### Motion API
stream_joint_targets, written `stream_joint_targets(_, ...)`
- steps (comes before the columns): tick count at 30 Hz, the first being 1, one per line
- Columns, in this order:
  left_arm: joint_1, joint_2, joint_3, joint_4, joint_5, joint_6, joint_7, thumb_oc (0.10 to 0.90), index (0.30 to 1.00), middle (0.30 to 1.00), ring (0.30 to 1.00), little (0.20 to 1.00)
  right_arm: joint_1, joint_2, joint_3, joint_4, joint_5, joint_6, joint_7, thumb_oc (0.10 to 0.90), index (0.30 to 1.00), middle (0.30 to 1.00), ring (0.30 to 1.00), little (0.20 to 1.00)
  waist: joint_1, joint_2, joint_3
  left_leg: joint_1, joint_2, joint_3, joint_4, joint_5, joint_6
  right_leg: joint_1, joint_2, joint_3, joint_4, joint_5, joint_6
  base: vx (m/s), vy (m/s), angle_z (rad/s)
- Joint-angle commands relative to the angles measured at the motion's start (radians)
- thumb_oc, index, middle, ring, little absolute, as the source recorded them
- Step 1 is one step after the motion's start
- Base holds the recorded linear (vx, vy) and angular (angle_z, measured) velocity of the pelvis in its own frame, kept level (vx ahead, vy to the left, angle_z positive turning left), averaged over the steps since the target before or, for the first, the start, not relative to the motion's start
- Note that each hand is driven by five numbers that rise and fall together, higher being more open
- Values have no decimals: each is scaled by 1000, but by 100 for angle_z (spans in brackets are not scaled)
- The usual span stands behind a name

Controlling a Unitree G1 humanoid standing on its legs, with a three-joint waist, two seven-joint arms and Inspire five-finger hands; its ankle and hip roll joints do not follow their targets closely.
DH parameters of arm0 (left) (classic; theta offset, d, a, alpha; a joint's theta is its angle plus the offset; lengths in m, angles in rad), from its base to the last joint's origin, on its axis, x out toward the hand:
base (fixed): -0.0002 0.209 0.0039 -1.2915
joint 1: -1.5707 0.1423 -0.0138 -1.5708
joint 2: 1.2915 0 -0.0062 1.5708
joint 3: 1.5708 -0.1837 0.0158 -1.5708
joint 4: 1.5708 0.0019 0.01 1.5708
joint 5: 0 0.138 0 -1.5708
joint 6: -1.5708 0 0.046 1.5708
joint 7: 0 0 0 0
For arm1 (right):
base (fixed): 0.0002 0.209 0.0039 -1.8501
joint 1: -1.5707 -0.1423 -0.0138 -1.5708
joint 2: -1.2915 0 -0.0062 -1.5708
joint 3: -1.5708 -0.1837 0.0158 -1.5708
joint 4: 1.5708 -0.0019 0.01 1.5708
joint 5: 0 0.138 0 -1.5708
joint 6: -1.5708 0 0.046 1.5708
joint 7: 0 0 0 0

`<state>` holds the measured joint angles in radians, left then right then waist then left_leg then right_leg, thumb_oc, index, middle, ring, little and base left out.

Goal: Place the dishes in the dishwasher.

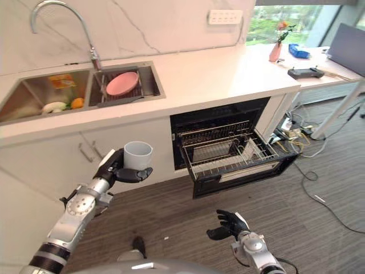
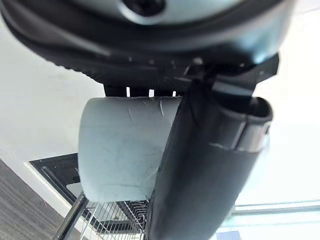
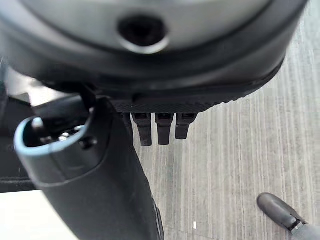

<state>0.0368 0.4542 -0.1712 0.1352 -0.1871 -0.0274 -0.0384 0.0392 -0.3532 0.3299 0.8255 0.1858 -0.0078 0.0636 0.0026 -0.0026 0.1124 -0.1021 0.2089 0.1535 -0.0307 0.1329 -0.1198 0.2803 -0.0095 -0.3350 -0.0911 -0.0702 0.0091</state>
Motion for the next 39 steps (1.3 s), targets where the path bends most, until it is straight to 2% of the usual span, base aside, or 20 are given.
stream_joint_targets(1, -85, 39, 51, -112, -30, -114, 34, 400, 300, 300, 300, 300, -77, 16, -29, -27, -25, -58, 10, 800, 900, 900, 900, 900, 20, 16, 14, 3, 64, -3, 46, 31, -66, -38, -74, -53, 4, -56, 75, 173, 257, -60)
stream_joint_targets(3, -89, 31, 46, -105, -28, -111, 29, 400, 300, 300, 300, 300, -61, 21, -40, -19, -36, -53, 15, 800, 900, 900, 900, 900, 7, 35, -12, 50, 65, 45, 6, 12, -66, -34, -80, -50, 4, -62, 95, 239, 343, -28)
stream_joint_targets(5, -90, 30, 43, -104, -24, -111, 26, 400, 300, 300, 300, 300, -55, 21, -48, -16, -38, -51, 17, 800, 900, 900, 900, 900, 4, 39, -22, 61, 55, 52, -2, 8, -62, -34, -91, -43, 4, -54, 104, 174, 294, -50)
stream_joint_targets(6, -100, 29, 24, -97, -25, -113, 18, 400, 300, 300, 300, 300, -56, 29, -67, 6, -34, -46, 10, 800, 900, 900, 900, 900, -2, 35, -35, 80, 13, 68, -1, -13, -43, -29, -130, -31, 13, -37, 122, 207, 388, -33)
stream_joint_targets(7, -101, 33, 19, -97, -26, -113, 17, 400, 300, 300, 300, 300, -56, 32, -75, 11, -29, -45, 7, 800, 900, 900, 900, 900, -4, 32, -35, 96, -7, 72, 1, -30, -30, -34, -152, -23, 48, -42, 128, 247, 509, -21)
stream_joint_targets(10, -112, 47, 0, -107, -27, -109, 1, 400, 300, 300, 300, 300, -55, 49, -84, -19, -39, -42, 18, 800, 900, 900, 900, 900, -8, 23, -28, 133, -64, 108, -4, -82, 40, -117, -226, 7, 266, -45, 162, 153, 443, -40)
stream_joint_targets(11, -105, 40, 2, -116, -35, -111, 1, 400, 300, 300, 300, 300, -56, 51, -78, -55, -57, -44, 25, 800, 900, 900, 900, 900, -15, 22, -19, 172, -107, 127, -12, -115, 86, -203, -287, 30, 444, 19, 196, 135, 396, -49)
stream_joint_targets(13, -106, 40, 2, -116, -35, -111, 1, 400, 300, 300, 300, 300, -56, 50, -78, -56, -57, -43, 25, 800, 900, 900, 900, 900, -11, 22, -23, 167, -107, 132, -12, -113, 88, -213, -288, 36, 447, 22, 196, 89, 243, -56)
stream_joint_targets(14, -107, 37, 8, -124, -29, -109, 10, 400, 300, 300, 300, 300, -45, 46, -106, -154, -40, -49, 19, 800, 900, 900, 900, 900, -35, 18, -2, 214, -139, 139, -37, -133, 118, -280, -316, 69, 582, 86, 196, 145, 312, -31)
stream_joint_targets(15, -105, 35, 14, -127, -26, -109, 11, 400, 300, 300, 300, 300, -34, 41, -119, -210, -40, -54, 15, 800, 900, 900, 900, 900, -40, 20, 2, 235, -147, 152, -46, -149, 125, -320, -324, 61, 622, 85, 196, 189, 347, -21)
stream_joint_targets(17, -108, 30, 34, -142, -31, -117, 21, 400, 300, 300, 300, 300, -15, 24, -151, -330, -43, -68, 4, 800, 900, 900, 900, 900, -57, 17, 0, 254, -152, 167, -55, -172, 122, -350, -326, 9, 537, 78, 187, 125, 65, -35)
stream_joint_targets(19, -112, 31, 57, -171, -39, -124, 24, 400, 300, 300, 300, 300, -3, -9, -209, -471, -61, -87, -20, 800, 900, 900, 900, 900, -72, 18, -4, 256, -144, 169, -54, -181, 106, -336, -287, -43, 312, 74, 171, 167, -83, -39)
stream_joint_targets(20, -129, 39, 75, -182, -31, -137, 29, 400, 300, 300, 300, 300, 9, -25, -263, -598, -56, -110, -33, 800, 900, 900, 900, 900, -94, 6, -11, 263, -144, 175, -52, -193, 96, -320, -264, -1, 164, 91, 192, 198, -104, -22)
stream_joint_targets(21, -136, 40, 75, -177, -22, -141, 36, 400, 300, 300, 300, 300, 28, -27, -279, -649, -49, -119, -29, 800, 900, 900, 900, 900, -95, -3, -16, 268, -148, 179, -49, -199, 95, -297, -259, 13, 132, 104, 188, 146, -63, -14)
stream_joint_targets(24, -144, 35, 89, -181, -18, -145, 40, 400, 300, 300, 300, 300, 38, -38, -325, -746, -27, -140, -24, 800, 900, 900, 900, 900, -95, -12, -37, 275, -152, 187, -45, -206, 95, -255, -242, 22, 71, 117, 187, 100, -68, 5)
stream_joint_targets(28, -136, 27, 100, -188, -50, -151, 24, 400, 300, 300, 300, 300, 23, -34, -376, -869, 43, -166, -11, 800, 900, 900, 900, 900, -98, 1, -68, 288, -142, 212, -40, -211, 88, -214, -222, 27, 12, 127, 186, 130, -59, -14)
stream_joint_targets(33, -150, 20, 91, -186, -59, -147, 11, 400, 300, 300, 300, 300, 21, -31, -378, -924, 60, -172, 10, 800, 900, 900, 900, 900, -101, 10, -77, 293, -134, 210, -28, -218, 79, -190, -209, 35, 4, 101, 181, 87, -29, -18)
stream_joint_targets(39, -163, -5, 61, -168, -77, -140, 5, 400, 300, 300, 300, 300, 15, -28, -357, -902, 77, -163, 12, 800, 900, 900, 900, 900, -102, 12, -79, 272, -127, 197, 1, -221, 72, -186, -204, 36, 4, 92, 170, 46, -27, -2)
